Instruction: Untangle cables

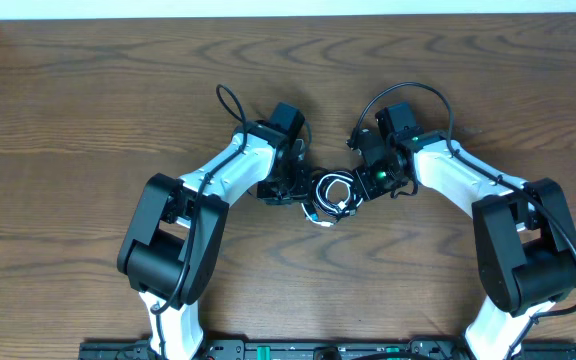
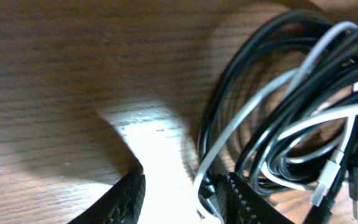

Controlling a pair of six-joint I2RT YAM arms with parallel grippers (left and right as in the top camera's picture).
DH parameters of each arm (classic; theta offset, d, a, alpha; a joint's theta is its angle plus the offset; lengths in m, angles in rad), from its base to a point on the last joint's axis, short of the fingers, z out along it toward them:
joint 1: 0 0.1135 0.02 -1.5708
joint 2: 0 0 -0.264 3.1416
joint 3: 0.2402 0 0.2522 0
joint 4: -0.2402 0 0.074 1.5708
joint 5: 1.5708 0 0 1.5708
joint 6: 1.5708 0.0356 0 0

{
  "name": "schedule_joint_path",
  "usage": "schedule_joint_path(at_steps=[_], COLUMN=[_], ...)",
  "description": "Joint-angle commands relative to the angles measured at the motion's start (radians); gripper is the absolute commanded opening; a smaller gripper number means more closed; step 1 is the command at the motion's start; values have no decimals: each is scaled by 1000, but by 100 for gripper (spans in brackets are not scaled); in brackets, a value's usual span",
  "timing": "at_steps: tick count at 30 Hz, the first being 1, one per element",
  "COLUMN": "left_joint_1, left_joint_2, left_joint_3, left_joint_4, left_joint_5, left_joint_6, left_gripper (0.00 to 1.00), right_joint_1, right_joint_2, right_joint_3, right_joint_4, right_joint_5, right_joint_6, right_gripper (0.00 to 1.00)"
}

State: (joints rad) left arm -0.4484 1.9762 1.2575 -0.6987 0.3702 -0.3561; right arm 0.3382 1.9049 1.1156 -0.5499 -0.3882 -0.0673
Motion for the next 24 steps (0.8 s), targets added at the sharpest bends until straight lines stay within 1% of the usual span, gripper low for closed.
schedule_joint_path(at_steps=[1,5,7,14,17,18,24], left_joint_1=[3,3,3,3,3,3,3], left_joint_2=[16,16,16,16,16,16,16], left_joint_3=[-10,-10,-10,-10,-10,-10,-10], left_joint_4=[2,6,5,8,7,8,4], left_joint_5=[-103,-163,-198,-200,-199,-199,-198], left_joint_6=[-24,-29,-55,-61,-61,-61,-66], left_gripper=[42,42,43,43,44,46,46], right_joint_1=[4,4,4,4,4,4,4], right_joint_2=[11,11,11,11,11,11,11], right_joint_3=[-8,-8,-8,-8,-8,-8,-8], right_joint_4=[-3,0,2,1,0,0,0], right_joint_5=[31,31,31,31,31,31,31], right_joint_6=[-16,-16,-16,-16,-16,-16,-16], right_gripper=[10,11,11,11,10,10,10])
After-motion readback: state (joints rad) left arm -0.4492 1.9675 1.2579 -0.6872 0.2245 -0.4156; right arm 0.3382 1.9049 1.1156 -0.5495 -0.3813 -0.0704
